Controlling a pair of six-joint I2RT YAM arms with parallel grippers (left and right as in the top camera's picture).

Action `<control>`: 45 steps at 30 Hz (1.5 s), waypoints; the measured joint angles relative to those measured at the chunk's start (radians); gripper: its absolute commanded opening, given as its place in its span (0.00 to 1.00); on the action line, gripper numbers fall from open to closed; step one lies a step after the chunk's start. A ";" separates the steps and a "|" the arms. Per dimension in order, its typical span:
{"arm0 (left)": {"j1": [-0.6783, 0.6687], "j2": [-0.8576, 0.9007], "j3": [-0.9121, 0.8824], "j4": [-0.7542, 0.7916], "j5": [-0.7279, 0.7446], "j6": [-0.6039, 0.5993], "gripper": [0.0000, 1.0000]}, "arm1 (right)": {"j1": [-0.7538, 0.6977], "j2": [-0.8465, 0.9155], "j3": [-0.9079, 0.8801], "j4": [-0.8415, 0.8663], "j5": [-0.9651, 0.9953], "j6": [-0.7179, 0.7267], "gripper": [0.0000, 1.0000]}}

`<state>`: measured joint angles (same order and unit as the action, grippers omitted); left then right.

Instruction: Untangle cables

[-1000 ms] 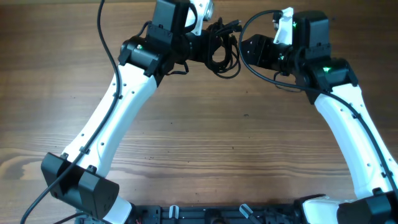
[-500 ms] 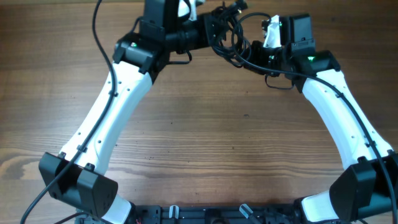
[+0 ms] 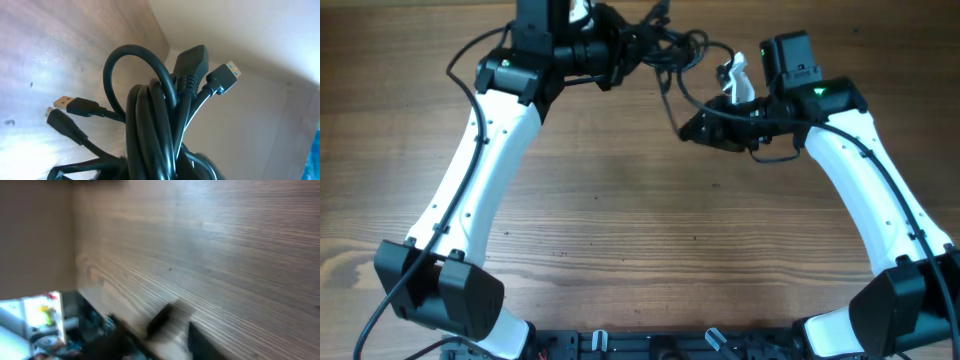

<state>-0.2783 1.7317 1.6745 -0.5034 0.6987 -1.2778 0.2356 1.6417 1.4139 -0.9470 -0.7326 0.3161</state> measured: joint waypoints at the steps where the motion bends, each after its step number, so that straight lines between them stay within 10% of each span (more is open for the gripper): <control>1: 0.018 -0.001 0.000 0.015 -0.014 0.010 0.04 | -0.010 0.002 -0.003 -0.017 0.026 -0.031 0.67; 14: -0.097 -0.002 0.003 -0.112 -0.055 0.901 0.04 | -0.133 0.010 0.265 0.016 0.067 -0.190 0.63; 24: -0.108 -0.002 0.003 -0.153 -0.138 0.962 0.04 | 0.017 0.010 0.265 0.007 0.174 -0.236 0.51; 31: -0.108 -0.002 0.003 -0.158 -0.156 0.963 0.04 | 0.036 0.059 0.265 -0.034 0.229 -0.228 0.04; 45: -0.135 -0.032 0.031 -0.158 -0.174 0.954 0.04 | -0.104 -0.161 0.264 -0.071 -0.055 -0.277 0.04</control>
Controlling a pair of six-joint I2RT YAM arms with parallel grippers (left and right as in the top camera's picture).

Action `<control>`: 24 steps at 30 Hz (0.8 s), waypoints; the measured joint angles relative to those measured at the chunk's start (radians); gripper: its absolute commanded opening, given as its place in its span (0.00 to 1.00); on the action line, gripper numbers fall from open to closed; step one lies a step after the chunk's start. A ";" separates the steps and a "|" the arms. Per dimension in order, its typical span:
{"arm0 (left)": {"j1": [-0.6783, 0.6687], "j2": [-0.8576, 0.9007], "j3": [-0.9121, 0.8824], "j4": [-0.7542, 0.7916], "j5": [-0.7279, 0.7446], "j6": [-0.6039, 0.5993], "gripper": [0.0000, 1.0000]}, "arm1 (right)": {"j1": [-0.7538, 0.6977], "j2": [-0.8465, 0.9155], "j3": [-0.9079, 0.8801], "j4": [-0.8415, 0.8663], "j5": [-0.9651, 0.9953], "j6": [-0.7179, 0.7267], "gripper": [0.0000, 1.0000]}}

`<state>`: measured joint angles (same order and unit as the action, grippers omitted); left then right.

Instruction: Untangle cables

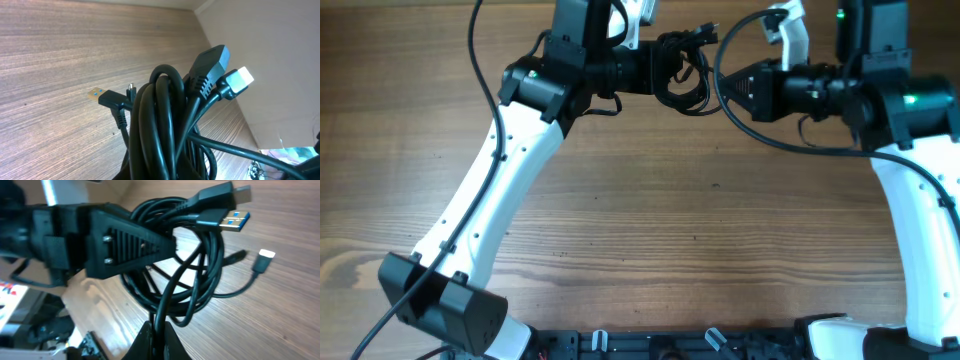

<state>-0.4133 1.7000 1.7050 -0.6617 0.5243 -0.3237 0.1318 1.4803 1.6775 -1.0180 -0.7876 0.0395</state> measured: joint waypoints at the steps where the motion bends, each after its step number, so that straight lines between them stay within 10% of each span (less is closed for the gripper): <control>1: 0.000 -0.008 0.003 -0.001 0.002 0.000 0.04 | -0.010 -0.003 0.000 0.000 -0.042 -0.016 0.04; 6: -0.001 -0.024 0.012 -0.031 0.010 -0.003 0.04 | -0.035 -0.007 -0.003 0.008 -0.207 -0.086 0.04; 11: -0.001 -0.013 0.011 -0.022 0.051 -0.006 0.04 | -0.027 -0.024 -0.003 -0.060 0.145 0.141 0.06; 17: 0.010 -0.002 0.003 0.040 0.106 -0.007 0.04 | -0.029 0.053 -0.003 -0.070 0.196 0.119 0.35; 24: 0.013 0.002 0.003 0.032 0.109 -0.007 0.04 | -0.034 0.056 -0.003 0.025 0.052 0.051 0.36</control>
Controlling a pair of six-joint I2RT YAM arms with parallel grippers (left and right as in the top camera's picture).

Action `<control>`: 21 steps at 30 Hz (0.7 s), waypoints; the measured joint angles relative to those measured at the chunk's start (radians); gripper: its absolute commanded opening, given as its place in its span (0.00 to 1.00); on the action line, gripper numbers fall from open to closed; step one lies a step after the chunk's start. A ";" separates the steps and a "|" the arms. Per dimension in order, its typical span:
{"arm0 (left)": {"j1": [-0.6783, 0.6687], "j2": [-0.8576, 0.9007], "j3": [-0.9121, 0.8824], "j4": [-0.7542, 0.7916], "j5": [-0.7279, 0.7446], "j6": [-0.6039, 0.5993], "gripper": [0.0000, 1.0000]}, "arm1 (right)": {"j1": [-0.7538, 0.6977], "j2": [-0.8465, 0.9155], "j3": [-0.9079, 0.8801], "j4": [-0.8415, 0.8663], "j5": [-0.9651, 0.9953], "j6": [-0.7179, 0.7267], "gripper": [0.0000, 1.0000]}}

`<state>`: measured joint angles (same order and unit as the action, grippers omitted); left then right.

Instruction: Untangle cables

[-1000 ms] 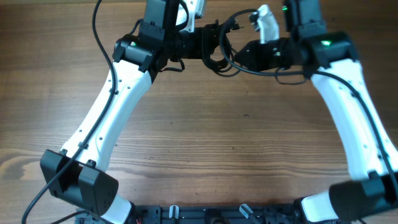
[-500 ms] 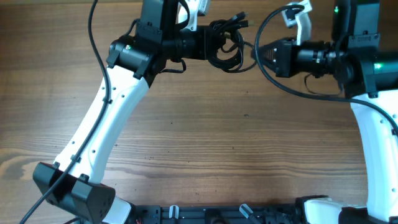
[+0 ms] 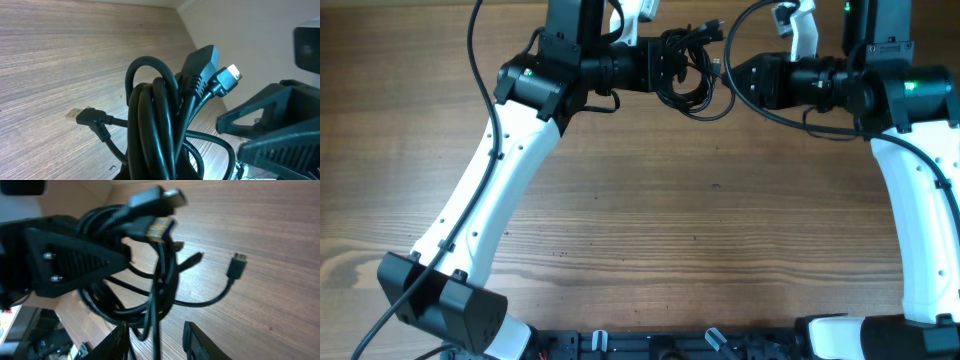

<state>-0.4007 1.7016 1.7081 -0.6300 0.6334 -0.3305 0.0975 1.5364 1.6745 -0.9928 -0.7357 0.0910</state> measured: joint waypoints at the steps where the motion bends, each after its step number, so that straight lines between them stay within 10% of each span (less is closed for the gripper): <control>1: 0.000 0.000 0.000 -0.011 -0.018 -0.008 0.04 | 0.005 0.000 0.000 0.006 -0.007 -0.008 0.36; 21: 0.013 0.006 -0.006 -0.045 -0.142 -0.057 0.04 | 0.181 0.156 0.002 0.101 0.199 0.083 0.29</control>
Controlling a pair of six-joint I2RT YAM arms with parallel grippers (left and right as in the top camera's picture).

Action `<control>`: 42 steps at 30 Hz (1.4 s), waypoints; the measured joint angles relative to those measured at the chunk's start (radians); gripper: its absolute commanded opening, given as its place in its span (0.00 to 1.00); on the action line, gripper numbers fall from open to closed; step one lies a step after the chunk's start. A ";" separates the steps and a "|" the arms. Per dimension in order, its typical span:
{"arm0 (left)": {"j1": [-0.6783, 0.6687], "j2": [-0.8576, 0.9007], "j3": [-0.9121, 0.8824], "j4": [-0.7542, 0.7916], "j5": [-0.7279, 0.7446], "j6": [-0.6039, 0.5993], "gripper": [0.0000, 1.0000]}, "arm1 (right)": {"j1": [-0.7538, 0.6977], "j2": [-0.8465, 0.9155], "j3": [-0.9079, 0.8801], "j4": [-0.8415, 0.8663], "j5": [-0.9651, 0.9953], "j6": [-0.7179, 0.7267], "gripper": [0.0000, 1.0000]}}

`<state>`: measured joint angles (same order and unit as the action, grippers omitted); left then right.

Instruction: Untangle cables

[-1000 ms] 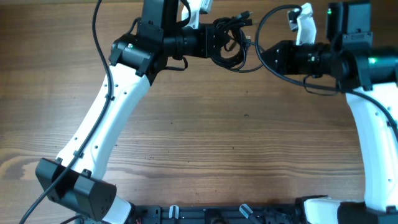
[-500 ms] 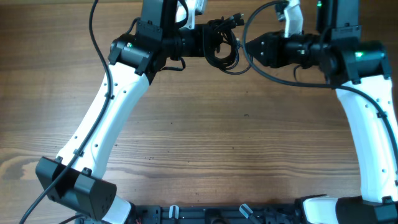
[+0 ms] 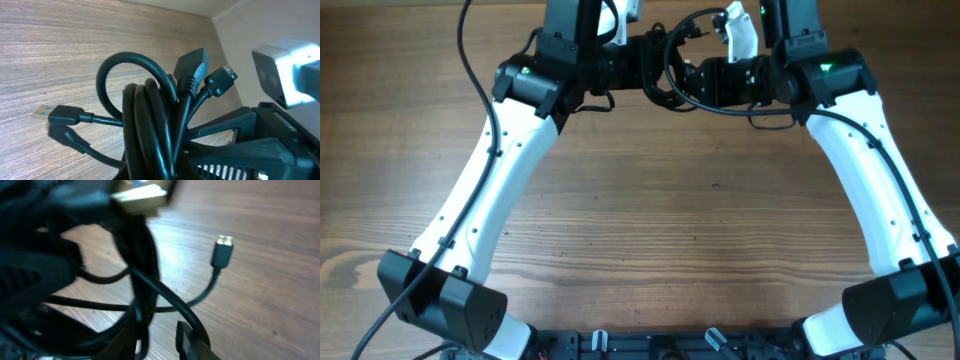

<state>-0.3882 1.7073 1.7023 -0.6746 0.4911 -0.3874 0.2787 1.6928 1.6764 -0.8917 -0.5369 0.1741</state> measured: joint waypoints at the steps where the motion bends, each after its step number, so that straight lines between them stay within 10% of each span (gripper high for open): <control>1: 0.000 0.000 0.000 0.000 0.003 0.000 0.04 | -0.001 0.000 0.000 0.006 -0.024 -0.012 0.28; 8: 0.006 0.001 -0.002 0.011 0.092 -0.013 0.04 | -0.014 0.013 0.000 0.009 -0.152 -0.072 0.04; 25: 0.015 -0.016 0.008 -0.103 -0.042 -0.249 0.04 | -0.061 -0.253 0.000 -0.288 0.020 0.081 0.04; 33: 0.047 -0.015 0.006 -0.096 -0.074 -0.623 0.04 | 0.013 -0.237 0.000 -0.152 0.127 0.174 0.04; 38: 0.055 -0.006 0.005 -0.093 -0.023 -0.703 0.04 | 0.014 -0.163 0.000 -0.148 0.142 0.188 0.54; 42: 0.054 -0.006 0.005 -0.119 -0.029 -0.716 0.04 | 0.014 -0.160 0.000 -0.162 0.075 0.068 0.62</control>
<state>-0.3344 1.7016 1.7073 -0.7937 0.4625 -1.1030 0.2932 1.5326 1.6764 -1.0534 -0.4618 0.2424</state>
